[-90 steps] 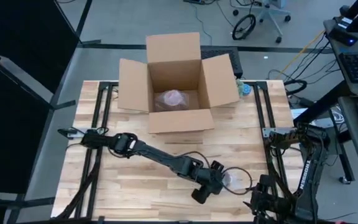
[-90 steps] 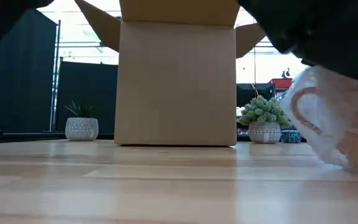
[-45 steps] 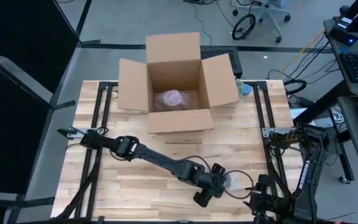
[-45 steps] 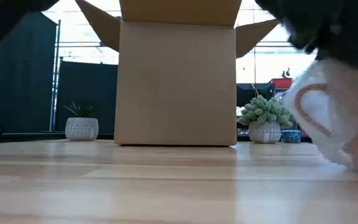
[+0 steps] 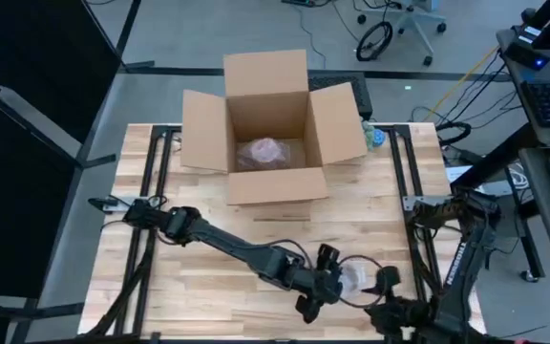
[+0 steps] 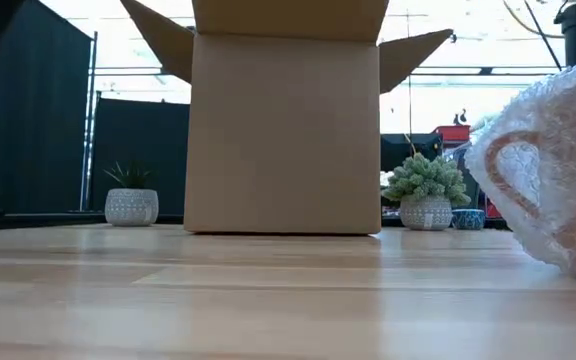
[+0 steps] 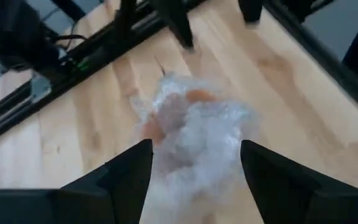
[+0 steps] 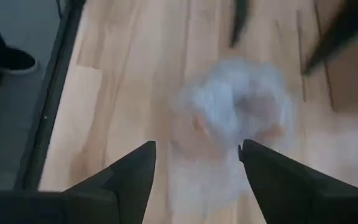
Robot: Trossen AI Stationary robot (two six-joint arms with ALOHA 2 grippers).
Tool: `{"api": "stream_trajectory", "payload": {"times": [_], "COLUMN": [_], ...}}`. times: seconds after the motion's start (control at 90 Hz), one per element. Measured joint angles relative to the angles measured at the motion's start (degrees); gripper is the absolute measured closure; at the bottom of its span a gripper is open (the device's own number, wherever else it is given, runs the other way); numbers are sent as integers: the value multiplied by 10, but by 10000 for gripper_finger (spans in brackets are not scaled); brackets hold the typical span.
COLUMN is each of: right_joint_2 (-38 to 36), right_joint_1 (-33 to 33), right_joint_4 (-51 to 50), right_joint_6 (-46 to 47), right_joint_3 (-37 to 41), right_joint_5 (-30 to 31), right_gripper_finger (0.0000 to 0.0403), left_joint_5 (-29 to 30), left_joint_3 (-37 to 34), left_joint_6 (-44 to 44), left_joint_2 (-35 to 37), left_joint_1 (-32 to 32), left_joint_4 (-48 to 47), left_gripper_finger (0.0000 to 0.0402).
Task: Wrap mug
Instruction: Put the wrapped orange mug into the brown cardboard box
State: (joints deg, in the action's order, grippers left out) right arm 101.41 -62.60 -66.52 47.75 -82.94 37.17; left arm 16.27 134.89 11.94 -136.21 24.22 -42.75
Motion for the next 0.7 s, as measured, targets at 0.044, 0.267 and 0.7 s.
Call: {"api": "stream_trajectory", "payload": {"times": [0.044,0.267,0.7], "right_joint_2": [0,9,28], "right_joint_1": [19,109,163], "right_joint_4": [8,65,238], "right_joint_6": [-28,-99,-113], "right_joint_3": [0,32,157], "right_joint_5": [-9,-149,-267], "right_gripper_finger": [177,177,360], "left_joint_5": [5,23,102], "left_joint_3": [0,1,0], "left_joint_6": [-24,-138,-217], "left_joint_2": [16,45,45], "left_joint_1": [7,32,74], "left_joint_4": [-22,-156,-190], "left_gripper_finger": [169,169,169]}}
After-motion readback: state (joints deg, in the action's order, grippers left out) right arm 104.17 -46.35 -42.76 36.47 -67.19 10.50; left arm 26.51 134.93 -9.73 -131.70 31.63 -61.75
